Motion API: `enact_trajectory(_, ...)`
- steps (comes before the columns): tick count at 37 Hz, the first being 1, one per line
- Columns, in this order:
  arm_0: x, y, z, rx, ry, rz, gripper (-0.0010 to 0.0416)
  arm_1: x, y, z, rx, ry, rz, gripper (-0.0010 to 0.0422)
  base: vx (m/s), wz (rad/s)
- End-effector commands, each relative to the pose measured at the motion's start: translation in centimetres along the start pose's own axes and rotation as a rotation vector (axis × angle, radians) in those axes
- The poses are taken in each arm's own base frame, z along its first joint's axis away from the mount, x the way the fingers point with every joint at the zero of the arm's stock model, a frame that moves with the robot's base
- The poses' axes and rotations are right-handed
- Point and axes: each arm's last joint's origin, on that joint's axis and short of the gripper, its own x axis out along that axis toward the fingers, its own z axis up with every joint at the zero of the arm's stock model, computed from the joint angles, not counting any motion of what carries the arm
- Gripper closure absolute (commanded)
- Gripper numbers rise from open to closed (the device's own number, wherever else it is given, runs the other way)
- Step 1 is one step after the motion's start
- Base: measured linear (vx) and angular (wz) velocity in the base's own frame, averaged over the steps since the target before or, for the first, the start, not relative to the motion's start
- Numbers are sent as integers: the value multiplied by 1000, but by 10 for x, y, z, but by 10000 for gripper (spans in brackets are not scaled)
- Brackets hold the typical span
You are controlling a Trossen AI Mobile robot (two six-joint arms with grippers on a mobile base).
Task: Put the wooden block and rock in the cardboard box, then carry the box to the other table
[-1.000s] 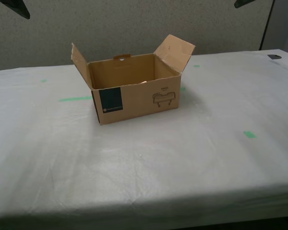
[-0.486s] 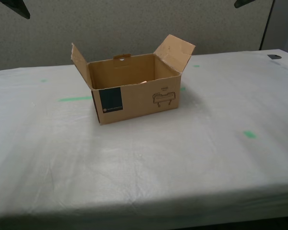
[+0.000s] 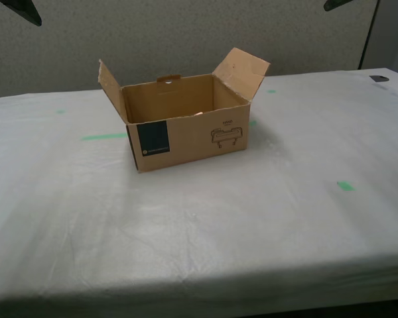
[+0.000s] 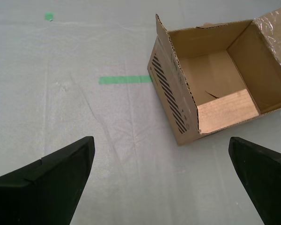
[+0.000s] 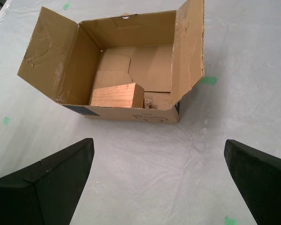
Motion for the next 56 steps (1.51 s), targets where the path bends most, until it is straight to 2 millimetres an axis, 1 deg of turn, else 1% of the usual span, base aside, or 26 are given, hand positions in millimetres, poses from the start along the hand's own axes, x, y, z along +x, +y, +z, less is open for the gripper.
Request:
enact_trajectory(1,0,0,0,2,-2,-1,18,0,0,0,3,-2,0,21,0,0)
enact_trajectory(56,0,0,0,2,-2,-1,19,0,0,0,3,-1,0,21,0,0)
